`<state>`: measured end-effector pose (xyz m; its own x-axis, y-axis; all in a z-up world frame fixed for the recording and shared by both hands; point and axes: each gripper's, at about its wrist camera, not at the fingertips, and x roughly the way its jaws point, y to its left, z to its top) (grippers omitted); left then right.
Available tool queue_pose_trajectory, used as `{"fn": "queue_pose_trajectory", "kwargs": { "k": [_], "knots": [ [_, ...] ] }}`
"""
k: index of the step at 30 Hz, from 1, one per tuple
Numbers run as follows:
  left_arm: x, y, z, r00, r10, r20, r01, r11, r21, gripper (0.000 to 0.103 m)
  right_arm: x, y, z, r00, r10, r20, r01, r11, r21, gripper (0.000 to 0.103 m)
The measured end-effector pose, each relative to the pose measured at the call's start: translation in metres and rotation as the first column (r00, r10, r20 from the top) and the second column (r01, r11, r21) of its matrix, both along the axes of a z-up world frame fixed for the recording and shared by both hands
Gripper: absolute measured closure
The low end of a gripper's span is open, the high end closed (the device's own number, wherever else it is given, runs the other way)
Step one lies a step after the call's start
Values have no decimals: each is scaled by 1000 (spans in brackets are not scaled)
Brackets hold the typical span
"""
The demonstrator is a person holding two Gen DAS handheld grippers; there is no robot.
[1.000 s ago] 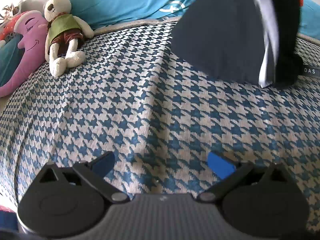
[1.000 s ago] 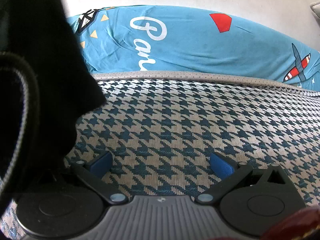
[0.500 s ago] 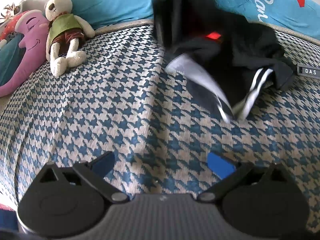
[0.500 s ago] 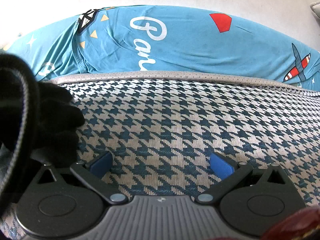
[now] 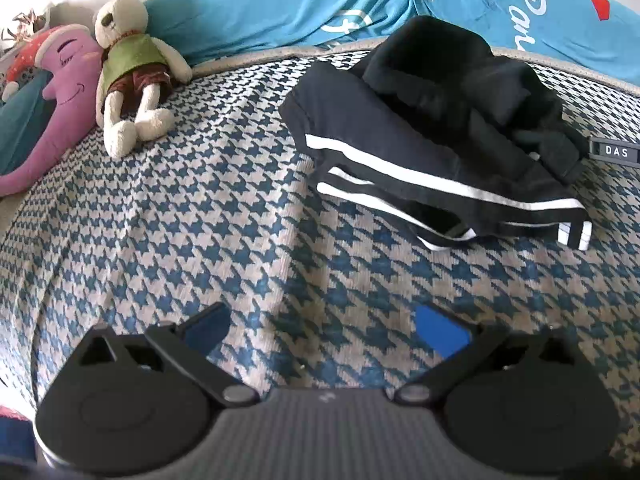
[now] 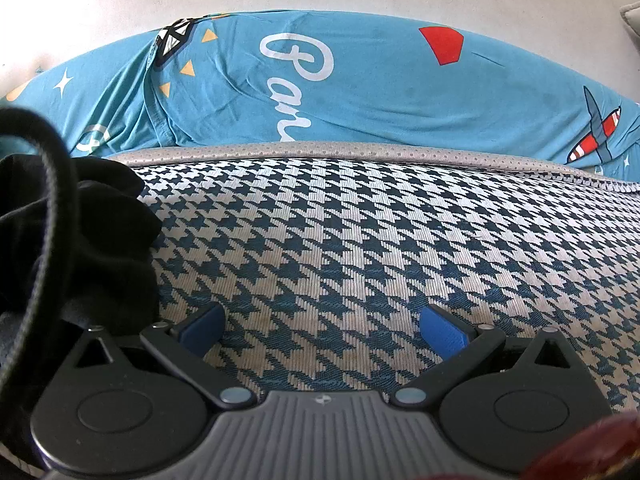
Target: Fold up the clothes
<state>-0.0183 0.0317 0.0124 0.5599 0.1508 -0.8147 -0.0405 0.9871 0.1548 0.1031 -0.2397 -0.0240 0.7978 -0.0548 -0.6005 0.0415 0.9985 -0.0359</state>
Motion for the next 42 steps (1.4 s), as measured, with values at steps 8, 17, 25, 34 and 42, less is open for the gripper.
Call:
{"fn": "queue_pose_trajectory", "kwargs": {
  "k": [8,17,25,34,42],
  "knots": [
    [-12,-6,2,999,-37,25,37,999,-1,0,0,0,0,1000,0,0,0,1000,0,0],
    [-22,-18,2,997,-66,45,66,998,9,0,0,0,0,1000,0,0,0,1000,0,0],
    [-42,-24,-3,998,-54,24,54,999,7,0,0,0,0,1000,0,0,0,1000,0,0],
    [-35,-21,23,999,11,40,-11,1000,-6,0,0,0,0,1000,0,0,0,1000,0,0],
    [-33,-31,39,998,-23,62,23,1000,0,0,0,0,0,1000,0,0,0,1000,0,0]
  ]
}}
